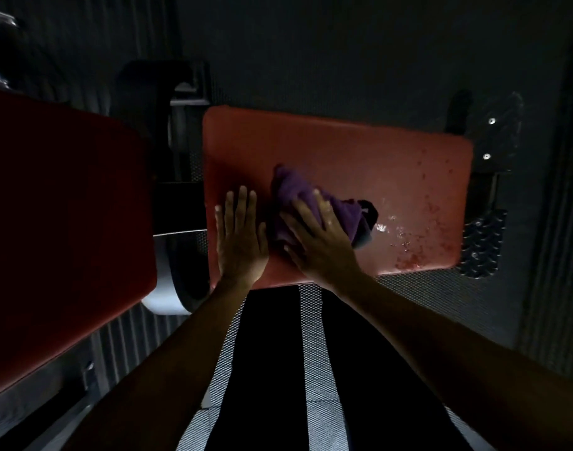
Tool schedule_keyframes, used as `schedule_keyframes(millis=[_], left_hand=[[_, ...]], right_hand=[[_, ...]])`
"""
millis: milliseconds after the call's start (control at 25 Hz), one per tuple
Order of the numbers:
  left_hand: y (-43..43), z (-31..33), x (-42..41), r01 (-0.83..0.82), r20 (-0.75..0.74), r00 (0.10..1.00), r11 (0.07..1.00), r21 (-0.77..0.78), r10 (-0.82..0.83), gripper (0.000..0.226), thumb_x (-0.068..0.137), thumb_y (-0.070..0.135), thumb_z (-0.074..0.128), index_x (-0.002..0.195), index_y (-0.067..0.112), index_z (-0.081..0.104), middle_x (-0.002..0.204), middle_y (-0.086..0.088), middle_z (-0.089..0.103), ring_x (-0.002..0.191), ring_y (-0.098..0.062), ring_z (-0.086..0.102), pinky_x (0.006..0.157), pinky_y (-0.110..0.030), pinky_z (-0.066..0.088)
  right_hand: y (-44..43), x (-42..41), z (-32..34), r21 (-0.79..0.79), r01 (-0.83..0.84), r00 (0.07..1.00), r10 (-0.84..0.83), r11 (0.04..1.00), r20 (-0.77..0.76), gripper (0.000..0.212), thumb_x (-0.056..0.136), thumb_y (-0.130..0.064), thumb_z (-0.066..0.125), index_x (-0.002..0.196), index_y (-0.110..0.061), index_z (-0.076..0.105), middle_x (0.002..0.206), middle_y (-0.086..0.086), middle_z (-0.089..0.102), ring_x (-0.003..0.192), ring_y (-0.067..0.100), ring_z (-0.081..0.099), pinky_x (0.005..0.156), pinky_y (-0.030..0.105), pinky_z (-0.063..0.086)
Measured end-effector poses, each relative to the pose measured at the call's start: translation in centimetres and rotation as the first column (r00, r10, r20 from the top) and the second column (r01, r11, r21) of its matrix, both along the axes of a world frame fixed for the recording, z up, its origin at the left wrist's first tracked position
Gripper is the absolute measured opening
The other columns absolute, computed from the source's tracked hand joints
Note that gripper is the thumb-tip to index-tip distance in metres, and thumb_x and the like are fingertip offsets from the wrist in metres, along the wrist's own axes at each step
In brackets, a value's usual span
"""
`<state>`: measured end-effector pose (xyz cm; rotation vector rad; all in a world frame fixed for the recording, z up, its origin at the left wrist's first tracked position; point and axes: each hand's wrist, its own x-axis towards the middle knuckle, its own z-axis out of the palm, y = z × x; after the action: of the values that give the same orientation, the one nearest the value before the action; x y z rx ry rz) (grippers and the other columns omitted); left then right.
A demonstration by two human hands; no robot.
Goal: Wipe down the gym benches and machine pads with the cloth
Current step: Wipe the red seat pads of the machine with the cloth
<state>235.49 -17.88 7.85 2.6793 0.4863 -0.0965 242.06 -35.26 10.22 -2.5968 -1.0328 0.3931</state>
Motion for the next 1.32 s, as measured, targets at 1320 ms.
schedule_keyframes(millis=[1320], left_hand=[[-5.6, 0.7, 2.0, 0.275, 0.037, 0.959, 0.957, 0.093, -0.279, 0.060, 0.092, 0.016, 0.051, 0.150, 0.008, 0.043, 0.159, -0.010, 0.038, 0.149, -0.032, 0.029, 0.121, -0.059, 0.017]], right_hand=[[-16.4, -4.0, -0.4, -0.166, 0.034, 0.998, -0.026, 0.985, 0.052, 0.081, 0.083, -0.023, 0.077, 0.154, -0.023, 0.038, 0.164, 0.010, 0.031, 0.150, 0.043, 0.027, 0.124, 0.055, 0.018]])
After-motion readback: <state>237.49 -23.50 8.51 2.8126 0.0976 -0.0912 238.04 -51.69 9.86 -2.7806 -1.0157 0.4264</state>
